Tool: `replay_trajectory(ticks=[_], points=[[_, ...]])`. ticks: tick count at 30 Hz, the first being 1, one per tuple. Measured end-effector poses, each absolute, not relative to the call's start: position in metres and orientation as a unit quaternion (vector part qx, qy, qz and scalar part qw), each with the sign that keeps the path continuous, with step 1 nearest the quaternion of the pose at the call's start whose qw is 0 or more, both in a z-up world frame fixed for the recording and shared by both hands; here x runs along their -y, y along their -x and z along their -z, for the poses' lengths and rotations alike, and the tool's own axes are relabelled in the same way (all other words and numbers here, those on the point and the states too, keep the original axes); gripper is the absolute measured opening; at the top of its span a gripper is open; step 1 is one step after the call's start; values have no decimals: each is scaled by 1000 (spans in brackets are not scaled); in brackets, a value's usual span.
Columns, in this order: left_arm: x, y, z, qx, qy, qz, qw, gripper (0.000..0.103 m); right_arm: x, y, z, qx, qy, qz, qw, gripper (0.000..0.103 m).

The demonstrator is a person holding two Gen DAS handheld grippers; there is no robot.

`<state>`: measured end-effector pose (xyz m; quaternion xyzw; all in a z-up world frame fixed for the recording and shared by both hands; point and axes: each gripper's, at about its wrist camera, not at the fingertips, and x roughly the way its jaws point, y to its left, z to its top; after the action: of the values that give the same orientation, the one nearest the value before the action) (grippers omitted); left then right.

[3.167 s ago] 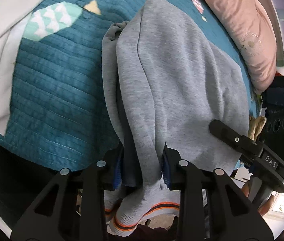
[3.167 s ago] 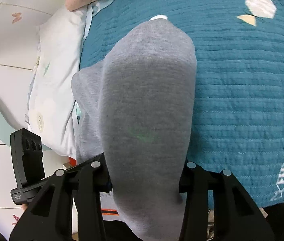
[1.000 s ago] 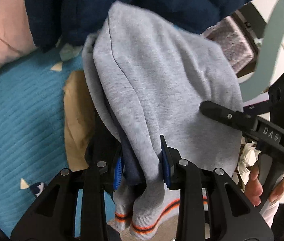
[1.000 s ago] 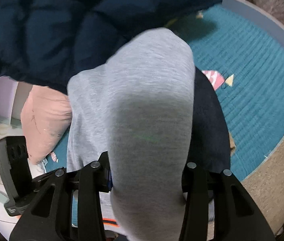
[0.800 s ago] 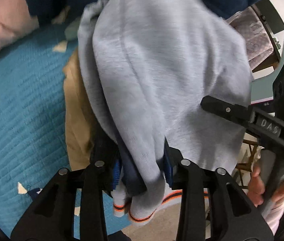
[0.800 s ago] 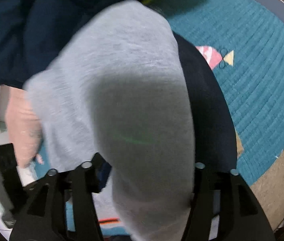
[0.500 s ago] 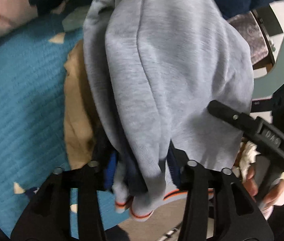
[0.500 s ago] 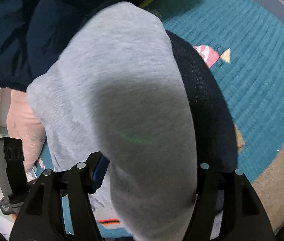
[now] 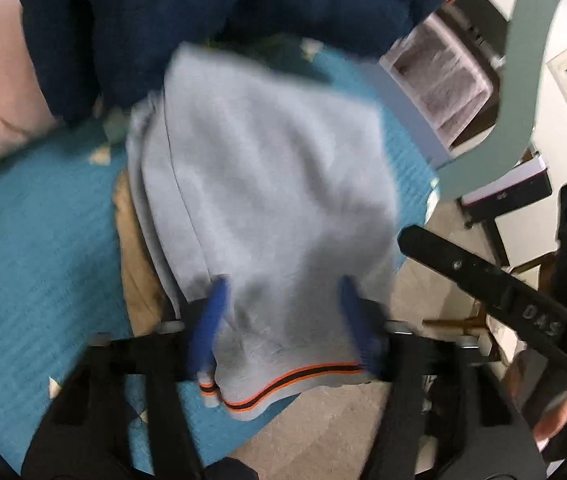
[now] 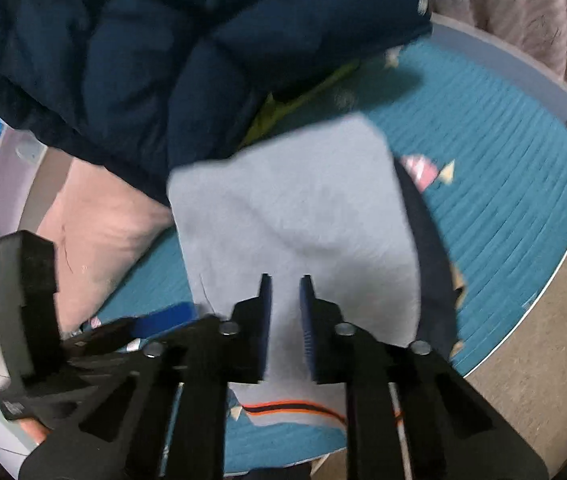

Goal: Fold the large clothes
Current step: 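Lower the bundle onto the beige clothes pile and open both tools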

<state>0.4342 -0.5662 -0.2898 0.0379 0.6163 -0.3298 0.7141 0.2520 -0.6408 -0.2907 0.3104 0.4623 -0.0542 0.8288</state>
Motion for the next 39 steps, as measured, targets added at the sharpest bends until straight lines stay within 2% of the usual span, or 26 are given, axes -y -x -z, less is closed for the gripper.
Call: replay_trajectory(ticks=[2,4,5,6,9,15,17,19,21,22,23,24,25,26,27,31,39], points=[[564,-436,318,-632,-49,302,712,27,646,-263,311,-488,-303,88,814,7],[557,-441,333,-628,-60,278,724,15,657,-268,335,-504,-297,135,800,0],[555,-443,338,-630,-56,274,724,5,663,-269,350,-504,-319,132,791,0],[550,-449,344,-633,-45,271,724,3,671,-269,361,-502,-338,132,785,0],[550,-457,354,-629,-47,281,723,3,680,-273,378,-494,-354,147,780,0],[555,-447,348,-614,-86,265,739,3,670,-280,364,-507,-335,162,778,0],[561,-439,344,-602,-112,265,745,3,665,-278,357,-503,-339,152,780,5],[568,-432,339,-594,-129,267,748,8,662,-270,347,-492,-345,156,784,6],[569,-427,330,-589,-117,274,751,35,656,-261,342,-486,-345,143,790,6],[567,-421,325,-581,-115,278,756,44,654,-257,337,-484,-344,137,793,7],[571,-415,320,-569,-119,279,764,63,651,-253,331,-481,-339,129,799,15],[573,-402,313,-548,-131,275,779,78,648,-249,325,-480,-326,124,805,25],[573,-397,307,-532,-138,272,790,81,645,-246,319,-480,-310,124,811,56],[571,-390,301,-512,-146,266,804,84,640,-239,308,-470,-289,137,823,82],[568,-384,292,-494,-151,262,815,85,635,-230,296,-450,-273,153,836,88],[552,-376,274,-507,-153,228,817,85,619,-209,269,-433,-250,174,849,90],[485,-342,225,-469,-132,219,845,89,565,-160,228,-387,-196,198,879,91]])
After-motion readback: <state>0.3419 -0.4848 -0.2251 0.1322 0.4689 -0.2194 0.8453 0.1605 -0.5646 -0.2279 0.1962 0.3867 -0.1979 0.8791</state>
